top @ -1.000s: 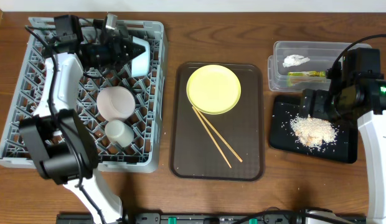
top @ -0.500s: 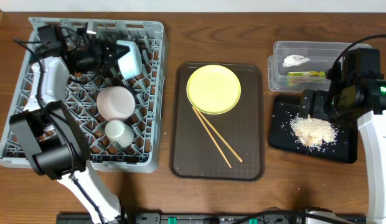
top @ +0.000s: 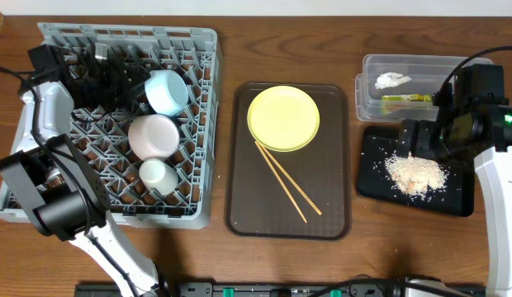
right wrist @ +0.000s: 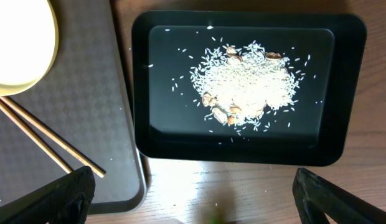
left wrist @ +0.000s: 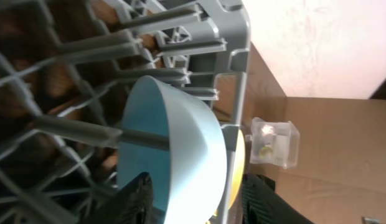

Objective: Sort waste into correct bins and load items into the dishwasher
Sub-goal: 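Carry the blue bowl into the dish rack and release it, then move the left gripper to the chopsticks and grasp one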

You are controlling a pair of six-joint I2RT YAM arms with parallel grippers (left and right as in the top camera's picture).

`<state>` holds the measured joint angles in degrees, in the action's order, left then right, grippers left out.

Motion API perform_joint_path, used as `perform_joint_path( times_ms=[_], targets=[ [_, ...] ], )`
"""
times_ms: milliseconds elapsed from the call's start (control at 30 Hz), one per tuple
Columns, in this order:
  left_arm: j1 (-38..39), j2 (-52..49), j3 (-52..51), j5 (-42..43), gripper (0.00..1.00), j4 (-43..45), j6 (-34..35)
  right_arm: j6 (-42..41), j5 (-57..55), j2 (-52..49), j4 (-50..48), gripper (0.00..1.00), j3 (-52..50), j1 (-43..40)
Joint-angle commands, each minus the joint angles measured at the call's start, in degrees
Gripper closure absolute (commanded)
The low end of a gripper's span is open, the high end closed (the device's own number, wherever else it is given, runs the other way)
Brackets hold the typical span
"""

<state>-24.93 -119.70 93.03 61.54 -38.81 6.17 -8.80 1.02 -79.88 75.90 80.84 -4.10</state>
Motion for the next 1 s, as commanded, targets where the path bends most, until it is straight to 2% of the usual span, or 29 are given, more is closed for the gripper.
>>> perform_joint_path(
  times_ms=[0,233,400,500,600,733,867,967],
  targets=[
    [-0.96,0.46,0.52,-2.23,0.50,-0.15,-0.11,-0.76,-0.76,0.07,0.20,0.01,0.74,-0.11],
    [-2.93,8.63,0.55,-4.87,0.38,-0.24,-0.11,-0.79,-0.79,0.07,0.13,0.01,0.74,-0.13],
    [-1.62,18.16,0.55,-20.90,0.36,-7.26,-0.09,-0.81,-0.76,0.07,-0.28,0.01,0.74,-0.13],
    [1.03,23.12,0.52,-28.09,0.31,-13.42,0.13,-0.81,-0.76,0.07,-0.42,0.01,0.74,-0.11],
    [5.35,27.19,0.52,-35.19,0.29,-20.41,0.63,-0.74,-0.55,0.07,-0.52,0.01,0.74,-0.11],
    [13.38,30.08,0.52,-45.33,0.25,-28.50,8.24,-0.33,-0.57,0.07,-0.55,0.01,0.74,-0.11],
    [22.43,30.32,0.31,-49.18,0.21,-34.95,15.69,-0.35,-0.57,0.07,-0.72,0.01,0.74,-0.11],
    [29.73,30.32,-1.57,-50.47,0.20,-35.98,20.76,-0.35,-0.57,0.07,-0.72,0.01,0.74,-0.11]
  ],
)
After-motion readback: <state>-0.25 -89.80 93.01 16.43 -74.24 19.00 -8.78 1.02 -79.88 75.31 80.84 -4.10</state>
